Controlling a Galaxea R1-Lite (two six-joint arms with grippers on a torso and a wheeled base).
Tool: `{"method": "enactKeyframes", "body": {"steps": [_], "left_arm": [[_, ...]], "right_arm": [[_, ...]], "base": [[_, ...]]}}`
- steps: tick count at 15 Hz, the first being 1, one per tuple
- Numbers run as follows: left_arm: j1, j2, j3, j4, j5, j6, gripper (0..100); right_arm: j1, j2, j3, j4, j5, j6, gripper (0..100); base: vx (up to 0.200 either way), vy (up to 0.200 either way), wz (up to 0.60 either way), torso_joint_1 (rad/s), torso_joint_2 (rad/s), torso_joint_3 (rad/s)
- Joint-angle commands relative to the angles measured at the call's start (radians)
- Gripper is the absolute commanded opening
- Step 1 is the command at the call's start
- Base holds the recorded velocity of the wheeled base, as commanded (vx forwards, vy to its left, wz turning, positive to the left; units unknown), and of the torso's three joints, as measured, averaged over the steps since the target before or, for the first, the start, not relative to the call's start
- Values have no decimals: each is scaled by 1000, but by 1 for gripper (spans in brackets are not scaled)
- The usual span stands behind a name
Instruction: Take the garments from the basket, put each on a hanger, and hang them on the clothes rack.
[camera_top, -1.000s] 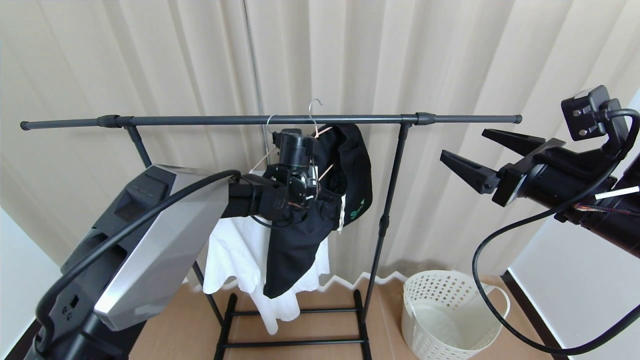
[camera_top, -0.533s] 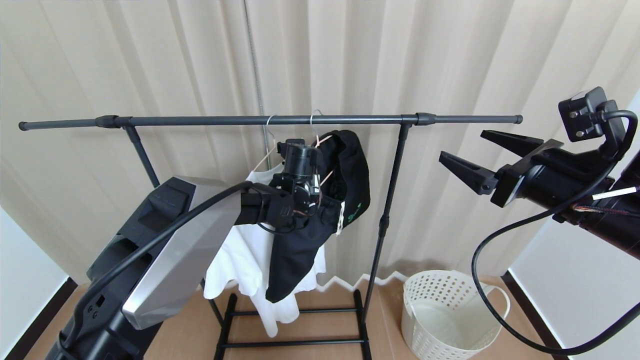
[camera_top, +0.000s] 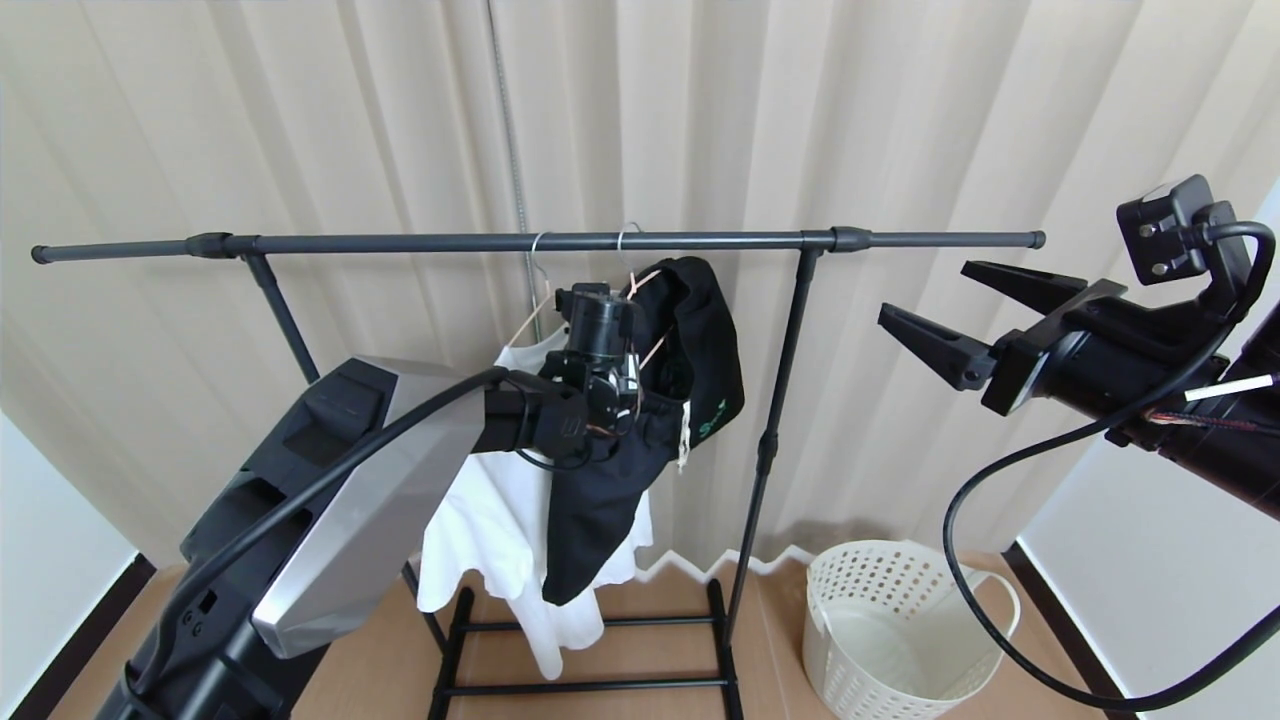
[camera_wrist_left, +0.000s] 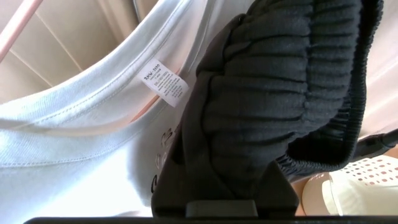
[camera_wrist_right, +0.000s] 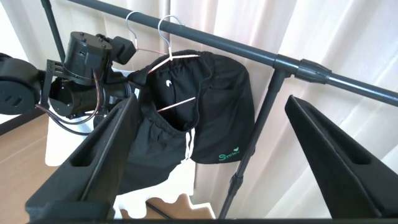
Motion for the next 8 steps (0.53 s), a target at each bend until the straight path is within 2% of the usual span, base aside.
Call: {"method": "enactKeyframes", "body": {"steps": [1, 8], "left_arm": [[3, 8, 1, -1, -1, 5, 0], [12, 8, 1, -32, -9, 12, 0]], "right_arm": [[1, 0, 1, -1, 2, 0, 100], [1, 3, 4, -1, 2, 0, 100]], "base": [[0, 0, 0, 0, 0, 0], [0, 0, 0, 0, 0, 0]]}}
